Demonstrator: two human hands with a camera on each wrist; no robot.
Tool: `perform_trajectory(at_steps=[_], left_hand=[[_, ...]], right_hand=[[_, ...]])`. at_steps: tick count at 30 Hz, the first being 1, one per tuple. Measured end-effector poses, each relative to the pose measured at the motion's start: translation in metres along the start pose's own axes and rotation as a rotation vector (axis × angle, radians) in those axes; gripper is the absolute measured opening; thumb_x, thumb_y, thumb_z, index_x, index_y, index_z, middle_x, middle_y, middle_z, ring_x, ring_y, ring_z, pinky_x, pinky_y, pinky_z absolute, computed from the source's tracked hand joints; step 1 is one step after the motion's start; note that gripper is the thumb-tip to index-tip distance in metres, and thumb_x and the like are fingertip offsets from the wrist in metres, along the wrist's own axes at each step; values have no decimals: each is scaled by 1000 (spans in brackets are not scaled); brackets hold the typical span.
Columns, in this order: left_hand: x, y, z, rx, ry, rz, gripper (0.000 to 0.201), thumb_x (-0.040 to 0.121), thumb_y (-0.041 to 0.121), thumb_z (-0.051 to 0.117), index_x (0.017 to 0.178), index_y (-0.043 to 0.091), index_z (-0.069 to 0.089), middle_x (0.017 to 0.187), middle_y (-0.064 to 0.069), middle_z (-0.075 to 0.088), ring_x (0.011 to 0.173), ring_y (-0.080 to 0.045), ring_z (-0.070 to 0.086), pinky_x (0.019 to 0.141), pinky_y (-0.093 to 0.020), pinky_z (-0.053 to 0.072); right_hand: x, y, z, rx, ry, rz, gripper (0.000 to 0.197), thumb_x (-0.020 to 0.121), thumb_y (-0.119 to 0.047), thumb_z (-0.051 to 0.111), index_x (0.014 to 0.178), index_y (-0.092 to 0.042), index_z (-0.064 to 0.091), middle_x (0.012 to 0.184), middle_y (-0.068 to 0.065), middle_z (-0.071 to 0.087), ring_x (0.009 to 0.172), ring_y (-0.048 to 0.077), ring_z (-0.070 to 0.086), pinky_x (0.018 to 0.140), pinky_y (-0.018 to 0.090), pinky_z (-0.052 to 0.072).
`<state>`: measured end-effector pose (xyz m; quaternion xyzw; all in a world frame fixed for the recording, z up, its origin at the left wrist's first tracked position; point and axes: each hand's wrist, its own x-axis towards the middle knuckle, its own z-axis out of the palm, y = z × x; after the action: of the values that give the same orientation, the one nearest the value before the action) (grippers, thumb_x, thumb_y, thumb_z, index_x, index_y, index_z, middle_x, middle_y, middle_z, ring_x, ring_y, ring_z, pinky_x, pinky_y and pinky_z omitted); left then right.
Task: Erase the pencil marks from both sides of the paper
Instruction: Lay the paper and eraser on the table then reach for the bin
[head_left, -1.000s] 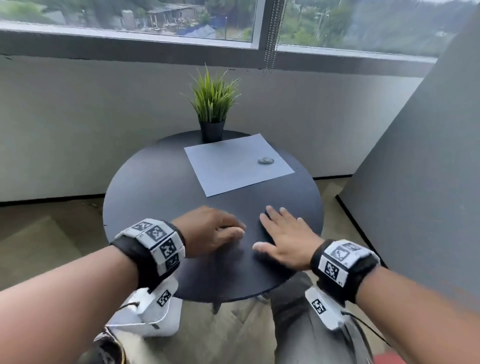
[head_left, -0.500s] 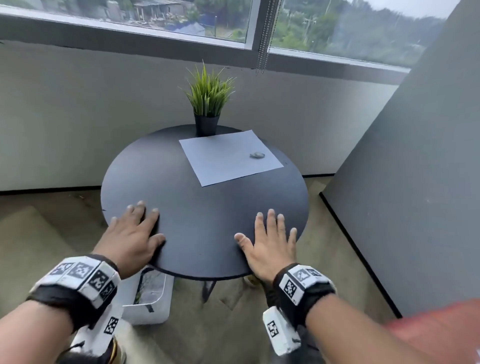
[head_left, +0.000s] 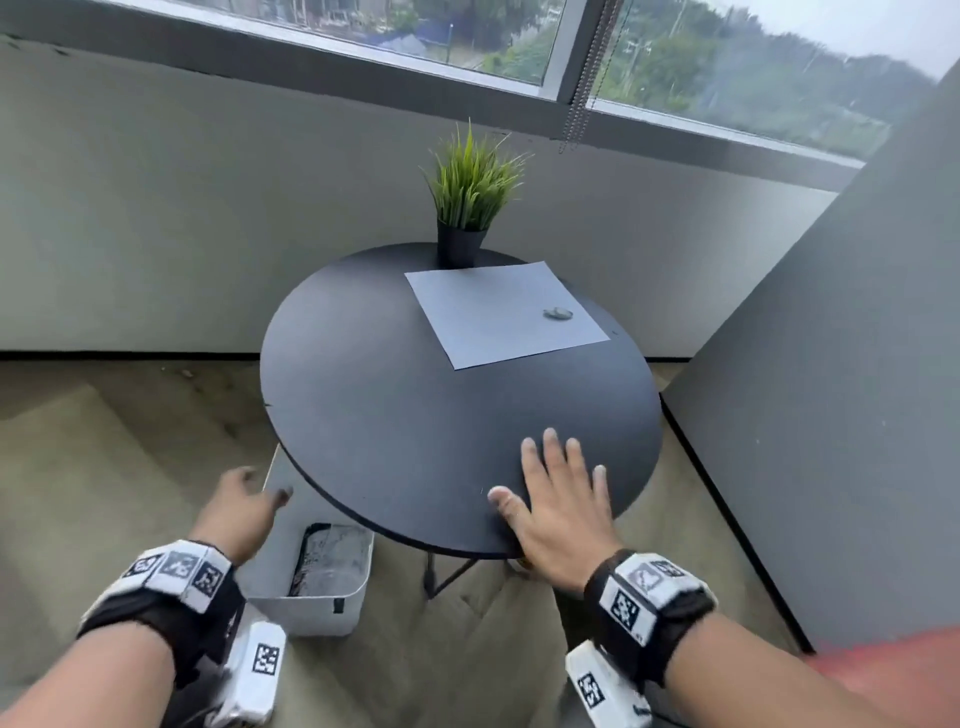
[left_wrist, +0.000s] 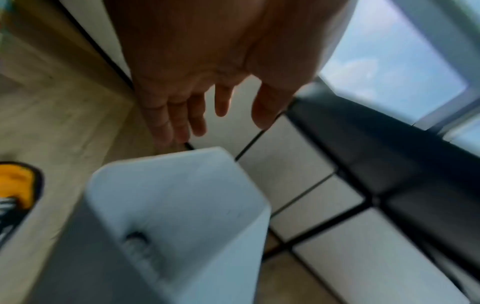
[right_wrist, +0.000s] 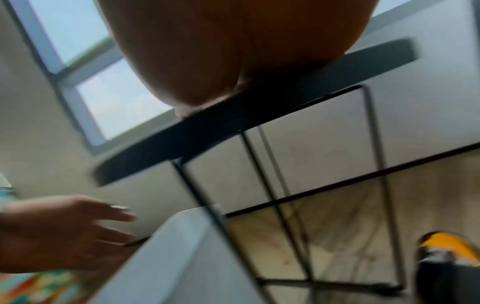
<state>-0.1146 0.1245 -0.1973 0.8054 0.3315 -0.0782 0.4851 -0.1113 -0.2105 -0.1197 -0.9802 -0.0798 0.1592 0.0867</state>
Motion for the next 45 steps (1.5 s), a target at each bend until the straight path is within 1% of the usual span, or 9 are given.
perform_trajectory(at_steps=[3, 9, 13, 22, 27, 32, 37, 41, 45], left_hand=[[9, -19, 24, 349, 17, 18, 64, 81, 42, 74, 134, 16, 51, 124, -26, 60, 115, -42, 54, 100, -44, 43], [48, -72, 34, 542, -105, -30, 70, 75, 61, 60, 117, 6, 68, 111, -19, 70, 99, -36, 66, 86, -34, 51], [15, -64, 41, 806, -349, 6, 40, 107, 33, 35, 138, 15, 53, 147, -9, 50, 130, -18, 51, 92, -16, 38], [3, -24, 26, 1058, -349, 232, 38, 102, 29, 41, 115, 1, 64, 119, -17, 66, 110, -28, 63, 69, -23, 41], [-35, 15, 8, 1242, -425, 473, 32, 104, 19, 35, 128, 10, 54, 128, -13, 60, 119, -27, 58, 92, -30, 44], [-55, 13, -7, 1365, -482, 463, 33, 103, 14, 35, 127, 4, 55, 128, -18, 60, 120, -31, 56, 92, -32, 43], [-61, 13, -11, 1150, -500, 324, 32, 102, 14, 39, 123, 0, 59, 111, -17, 65, 117, -35, 58, 81, -26, 48], [-60, 10, -10, 1236, -561, 350, 34, 102, 19, 41, 122, 2, 62, 123, -16, 64, 101, -26, 60, 71, -16, 47], [-59, 9, -5, 1134, -615, 327, 32, 101, 8, 40, 125, -6, 57, 124, -24, 61, 116, -40, 57, 90, -38, 47]], right_hand=[[-10, -11, -22, 270, -41, -247, 86, 88, -71, 22, 158, -27, 1, 160, -19, -8, 149, 1, -13, 124, 36, -6], [21, 75, -32, 87, 133, 463, 87, 94, -70, 26, 158, -15, 7, 166, 11, -4, 152, 28, -4, 122, 51, 5], [-11, 31, -3, 68, 59, 350, 95, 85, -81, 9, 158, -22, 0, 164, 13, -12, 151, 34, -13, 120, 50, -3], [-10, 64, -29, 53, 83, 351, 103, 76, -83, 0, 158, -21, 10, 166, 7, -4, 153, 24, -6, 122, 50, -3], [-29, 8, -20, 182, -106, -293, 93, 79, -83, 11, 158, -33, 8, 166, -10, -6, 150, 3, -13, 123, 35, -6], [-2, 30, -22, 48, 51, 245, 85, 90, -76, 15, 158, -27, 6, 166, -2, -12, 152, 21, -13, 122, 49, -4], [-31, -43, -15, 177, -193, -300, 97, 79, -84, 10, 158, -28, 2, 161, -19, -10, 149, 2, -13, 124, 38, -4], [36, -39, -69, 290, -33, -203, 82, 93, -65, 36, 159, -21, 12, 165, -8, 10, 150, 4, 8, 119, 20, 5], [92, -29, -70, -122, -178, -73, 94, 90, -73, 34, 158, -15, 6, 166, 4, -4, 153, 24, 0, 124, 42, 7]])
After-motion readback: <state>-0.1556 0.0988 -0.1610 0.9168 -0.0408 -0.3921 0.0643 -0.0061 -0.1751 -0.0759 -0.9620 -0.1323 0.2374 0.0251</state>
